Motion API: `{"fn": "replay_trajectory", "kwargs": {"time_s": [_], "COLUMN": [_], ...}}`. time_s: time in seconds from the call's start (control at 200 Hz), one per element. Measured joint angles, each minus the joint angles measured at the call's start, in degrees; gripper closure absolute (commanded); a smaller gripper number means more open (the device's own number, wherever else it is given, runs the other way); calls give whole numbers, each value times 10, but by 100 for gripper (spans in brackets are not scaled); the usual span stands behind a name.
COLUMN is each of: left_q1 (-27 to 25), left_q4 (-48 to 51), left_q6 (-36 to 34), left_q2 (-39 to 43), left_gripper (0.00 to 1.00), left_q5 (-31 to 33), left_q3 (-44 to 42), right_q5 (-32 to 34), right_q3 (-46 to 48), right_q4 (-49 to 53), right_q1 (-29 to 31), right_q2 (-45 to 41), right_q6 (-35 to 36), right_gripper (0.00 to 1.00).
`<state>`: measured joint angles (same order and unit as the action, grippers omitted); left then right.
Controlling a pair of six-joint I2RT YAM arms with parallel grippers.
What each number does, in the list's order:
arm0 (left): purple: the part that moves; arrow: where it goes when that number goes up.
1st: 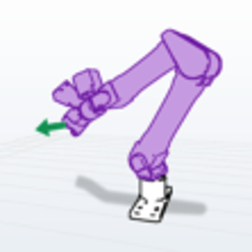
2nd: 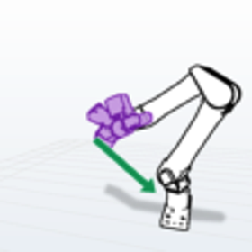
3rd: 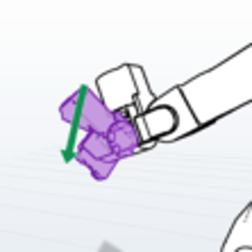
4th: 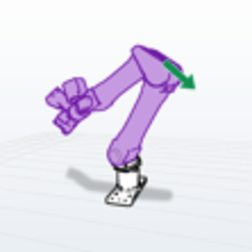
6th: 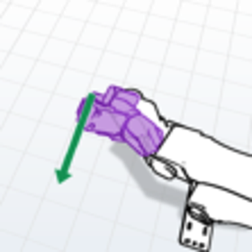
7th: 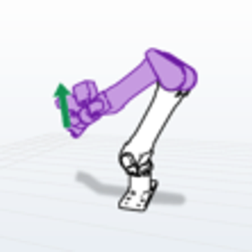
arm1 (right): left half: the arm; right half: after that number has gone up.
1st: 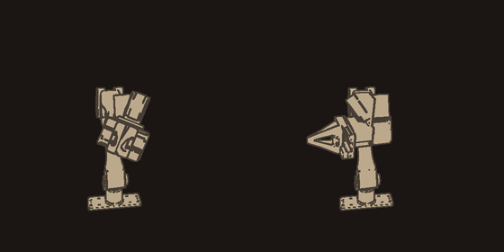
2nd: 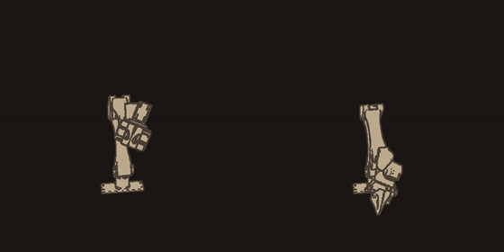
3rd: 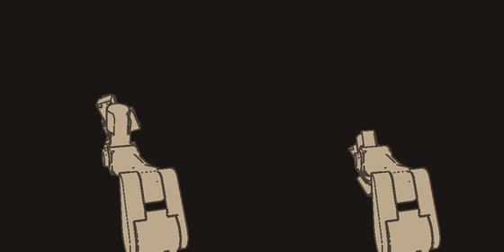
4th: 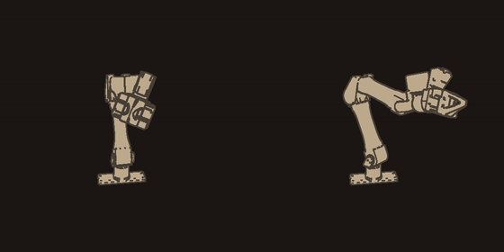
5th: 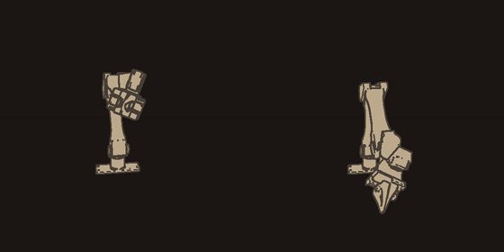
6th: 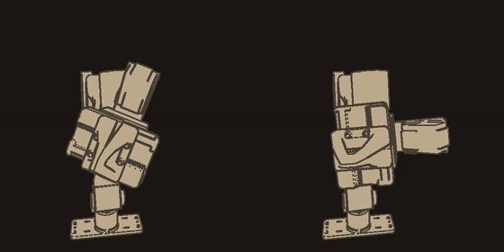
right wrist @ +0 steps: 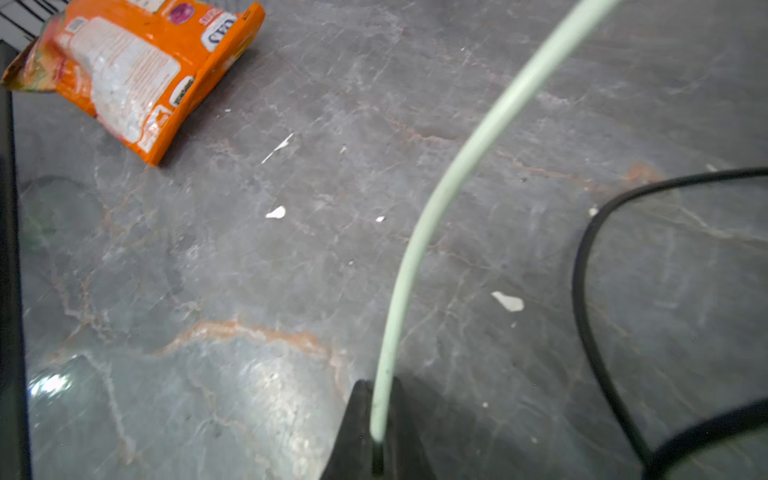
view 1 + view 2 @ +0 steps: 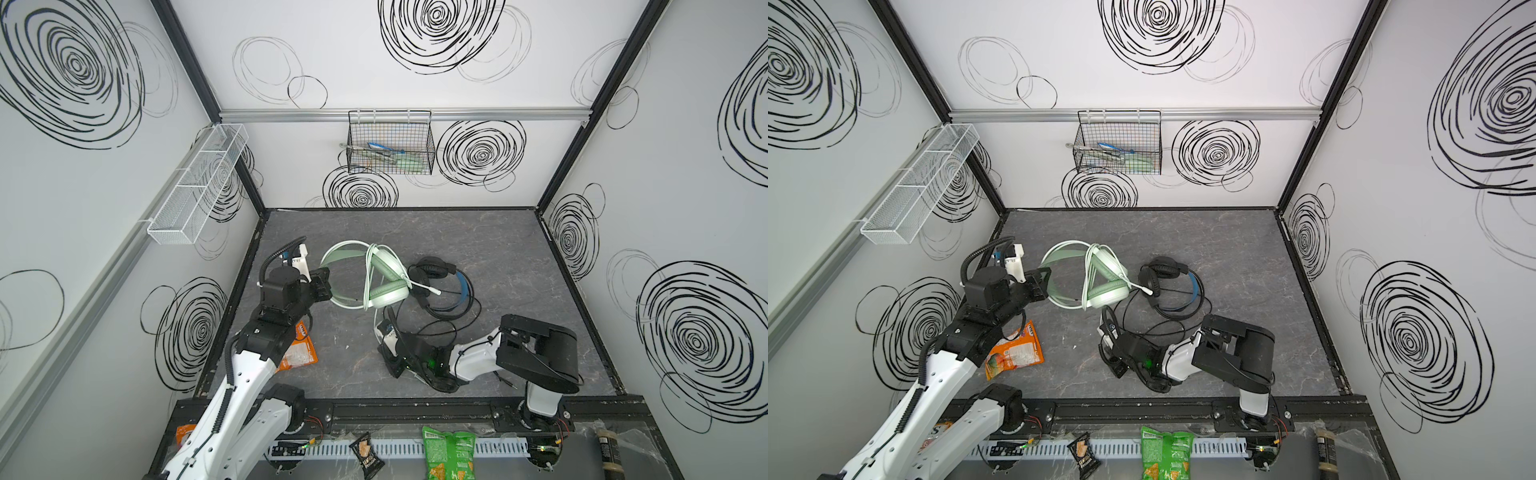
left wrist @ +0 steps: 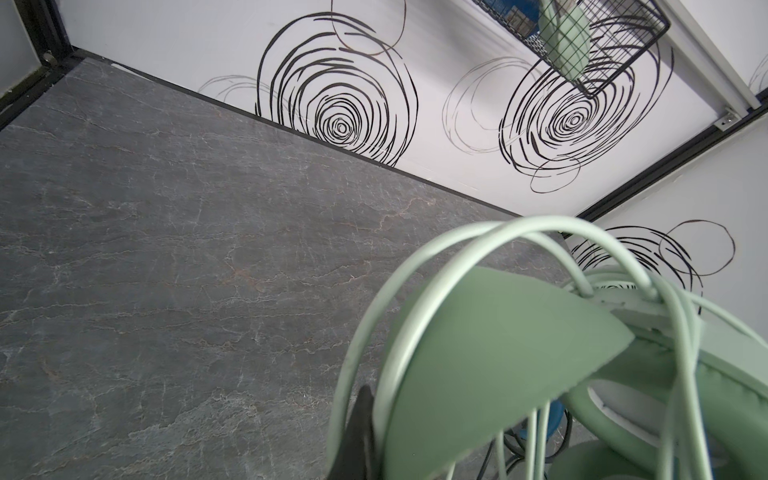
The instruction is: Wrap the headphones
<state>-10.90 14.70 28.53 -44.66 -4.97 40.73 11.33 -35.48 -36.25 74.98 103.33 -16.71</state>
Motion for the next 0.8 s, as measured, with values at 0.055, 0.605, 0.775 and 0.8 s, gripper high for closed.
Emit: {"fn": "replay_trajectory", "kwargs": {"time_s": [0.055, 0.605, 0.775, 0.8], "left_q1": [3, -3, -31, -33], "left_q4": [0, -16, -11, -10], "left_q6": [0, -14, -35, -39], "left_q2": [0, -22, -18, -17], "left_gripper": [100, 100, 100, 100], "left_q5": [-4, 57, 86, 89], "left_q3": [-2, -29, -29, -29], "right_q5": [13, 135, 148, 151], "right_q3": [-3, -254, -356, -371], "right_q4": [22, 328, 438, 458], "right_q1": [26, 160, 155, 152], "right_q2": [-9, -44, -69, -74], "right_q6": [6, 104, 163, 173], "right_gripper": [100, 100, 100, 100]}}
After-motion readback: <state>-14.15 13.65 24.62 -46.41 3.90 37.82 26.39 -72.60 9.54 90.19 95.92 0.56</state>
